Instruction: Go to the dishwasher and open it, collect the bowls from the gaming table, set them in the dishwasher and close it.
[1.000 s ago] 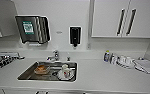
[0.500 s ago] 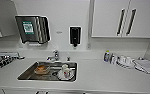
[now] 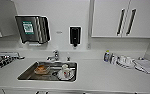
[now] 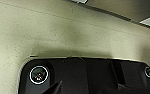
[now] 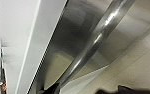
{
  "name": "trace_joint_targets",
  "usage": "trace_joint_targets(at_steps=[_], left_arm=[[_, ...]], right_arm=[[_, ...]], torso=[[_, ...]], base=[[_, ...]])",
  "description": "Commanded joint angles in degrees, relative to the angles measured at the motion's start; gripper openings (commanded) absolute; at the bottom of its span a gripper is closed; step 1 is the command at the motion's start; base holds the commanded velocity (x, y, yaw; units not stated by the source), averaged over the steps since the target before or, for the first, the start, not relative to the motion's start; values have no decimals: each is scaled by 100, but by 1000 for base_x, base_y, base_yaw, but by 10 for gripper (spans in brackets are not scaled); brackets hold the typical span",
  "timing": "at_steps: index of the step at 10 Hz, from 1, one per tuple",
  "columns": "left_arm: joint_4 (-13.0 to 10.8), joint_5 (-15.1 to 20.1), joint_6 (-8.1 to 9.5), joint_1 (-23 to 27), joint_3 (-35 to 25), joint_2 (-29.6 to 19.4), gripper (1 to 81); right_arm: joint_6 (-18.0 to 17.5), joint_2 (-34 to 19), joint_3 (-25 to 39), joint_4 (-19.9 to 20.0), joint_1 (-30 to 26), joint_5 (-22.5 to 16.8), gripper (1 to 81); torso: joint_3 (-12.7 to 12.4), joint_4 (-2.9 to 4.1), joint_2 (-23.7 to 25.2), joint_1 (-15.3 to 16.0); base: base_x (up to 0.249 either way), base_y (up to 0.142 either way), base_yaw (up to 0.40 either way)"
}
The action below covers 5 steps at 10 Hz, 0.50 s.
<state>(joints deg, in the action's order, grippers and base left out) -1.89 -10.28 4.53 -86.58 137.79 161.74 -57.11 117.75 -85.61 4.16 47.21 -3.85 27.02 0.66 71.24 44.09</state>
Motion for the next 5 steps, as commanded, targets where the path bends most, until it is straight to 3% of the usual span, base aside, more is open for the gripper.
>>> trace_joint_targets(at_steps=[1,5], left_arm=[[-31,245,-5,268,-59,-72,811],[-31,245,-5,268,-42,-80,811]], right_arm=[[-107,138,-411,287,-901,-476,811],[-142,506,-1114,296,-848,-626,811]], torso=[[0,0,0,0],[2,0,0,0]], base=[[0,0,0],[0,0,0]])
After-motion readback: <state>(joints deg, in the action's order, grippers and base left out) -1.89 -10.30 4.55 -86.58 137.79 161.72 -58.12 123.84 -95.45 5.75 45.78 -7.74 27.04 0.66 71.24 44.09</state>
